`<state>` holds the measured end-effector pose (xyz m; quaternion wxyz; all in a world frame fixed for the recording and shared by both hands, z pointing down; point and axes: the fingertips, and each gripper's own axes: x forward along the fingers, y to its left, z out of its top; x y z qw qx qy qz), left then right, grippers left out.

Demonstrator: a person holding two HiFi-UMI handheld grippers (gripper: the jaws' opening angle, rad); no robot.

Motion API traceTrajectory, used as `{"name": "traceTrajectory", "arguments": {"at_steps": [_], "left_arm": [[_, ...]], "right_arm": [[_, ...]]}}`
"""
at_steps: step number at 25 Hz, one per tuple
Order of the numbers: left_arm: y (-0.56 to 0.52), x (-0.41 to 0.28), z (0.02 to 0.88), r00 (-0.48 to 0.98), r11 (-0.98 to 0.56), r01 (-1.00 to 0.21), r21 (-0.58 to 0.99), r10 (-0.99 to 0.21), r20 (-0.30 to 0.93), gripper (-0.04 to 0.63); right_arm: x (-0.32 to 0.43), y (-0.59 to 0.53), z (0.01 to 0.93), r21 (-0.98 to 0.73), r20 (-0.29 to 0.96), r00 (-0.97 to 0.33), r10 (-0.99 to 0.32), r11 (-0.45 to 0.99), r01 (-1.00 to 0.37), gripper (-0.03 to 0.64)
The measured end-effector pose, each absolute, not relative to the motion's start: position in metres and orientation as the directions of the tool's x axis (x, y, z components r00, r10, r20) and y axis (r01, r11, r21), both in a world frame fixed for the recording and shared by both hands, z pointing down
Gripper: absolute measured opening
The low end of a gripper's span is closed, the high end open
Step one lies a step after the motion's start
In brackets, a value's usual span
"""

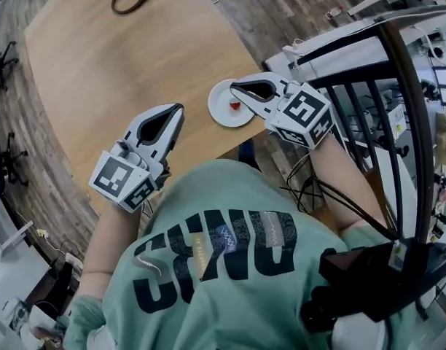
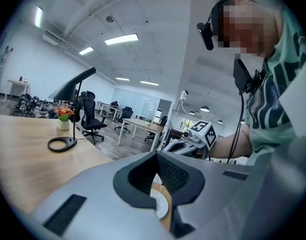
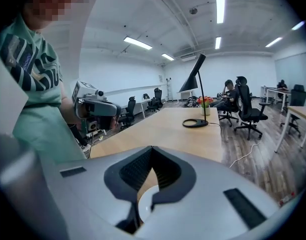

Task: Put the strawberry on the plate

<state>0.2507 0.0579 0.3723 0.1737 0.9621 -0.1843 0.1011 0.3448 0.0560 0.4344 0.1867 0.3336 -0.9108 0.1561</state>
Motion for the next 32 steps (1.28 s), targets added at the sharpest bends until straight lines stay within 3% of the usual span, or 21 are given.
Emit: {"name": "traceTrajectory", "arguments": {"at_steps": [20, 32], "left_arm": [[0.041, 0.183, 0.299, 0.855, -0.825, -0.519, 0.222, -0.497, 0.151, 0.005], [0.016, 0.146, 0.287, 0.820, -0.774, -0.571, 0.274, -0.551, 0.152, 0.005]], "right_arm": [[0.346, 0.022, 0.333, -0.167, 0.303, -0.737, -0.605, 0.727, -0.666, 0.006], [0.313, -0.007, 0.304, -0.131, 0.322, -0.765, -0.557, 0.774, -0.619, 0.006]]}}
